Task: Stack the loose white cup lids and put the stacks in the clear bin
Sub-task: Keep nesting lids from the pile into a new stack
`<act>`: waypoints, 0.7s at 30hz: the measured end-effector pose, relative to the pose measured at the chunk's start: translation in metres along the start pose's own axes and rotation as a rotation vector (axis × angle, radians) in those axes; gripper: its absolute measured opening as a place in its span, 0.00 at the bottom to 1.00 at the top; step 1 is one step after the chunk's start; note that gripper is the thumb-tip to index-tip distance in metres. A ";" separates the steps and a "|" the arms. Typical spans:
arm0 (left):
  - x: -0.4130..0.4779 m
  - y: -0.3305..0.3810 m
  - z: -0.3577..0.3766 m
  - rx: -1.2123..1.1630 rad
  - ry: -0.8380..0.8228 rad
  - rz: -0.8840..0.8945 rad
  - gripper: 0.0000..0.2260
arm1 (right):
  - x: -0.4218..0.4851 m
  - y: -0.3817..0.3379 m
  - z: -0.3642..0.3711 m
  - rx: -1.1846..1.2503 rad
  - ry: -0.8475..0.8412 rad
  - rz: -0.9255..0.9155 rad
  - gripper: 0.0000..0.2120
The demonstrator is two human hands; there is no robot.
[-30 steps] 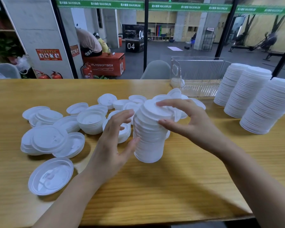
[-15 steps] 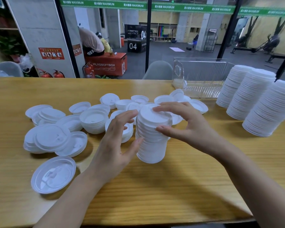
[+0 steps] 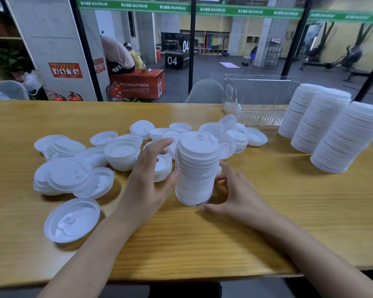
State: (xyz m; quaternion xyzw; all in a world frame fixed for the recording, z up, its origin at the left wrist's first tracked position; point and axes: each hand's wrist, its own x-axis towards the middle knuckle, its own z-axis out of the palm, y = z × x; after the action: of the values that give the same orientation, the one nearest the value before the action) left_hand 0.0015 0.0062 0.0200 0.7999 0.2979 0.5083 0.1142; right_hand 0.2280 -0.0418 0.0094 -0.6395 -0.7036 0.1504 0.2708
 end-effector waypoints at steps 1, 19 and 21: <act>0.000 -0.001 -0.001 0.009 0.007 -0.017 0.24 | 0.001 -0.003 0.001 -0.028 0.012 0.002 0.51; -0.008 -0.029 -0.004 0.442 -0.129 -0.170 0.17 | -0.012 0.016 -0.008 -0.098 0.140 0.106 0.36; -0.008 -0.030 -0.004 0.472 -0.193 -0.169 0.19 | -0.015 0.021 -0.015 -0.111 0.145 0.123 0.35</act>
State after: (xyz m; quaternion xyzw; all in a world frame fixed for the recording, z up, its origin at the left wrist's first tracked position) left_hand -0.0148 0.0246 0.0012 0.8213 0.4617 0.3349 -0.0055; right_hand 0.2542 -0.0554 0.0065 -0.7047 -0.6488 0.0809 0.2756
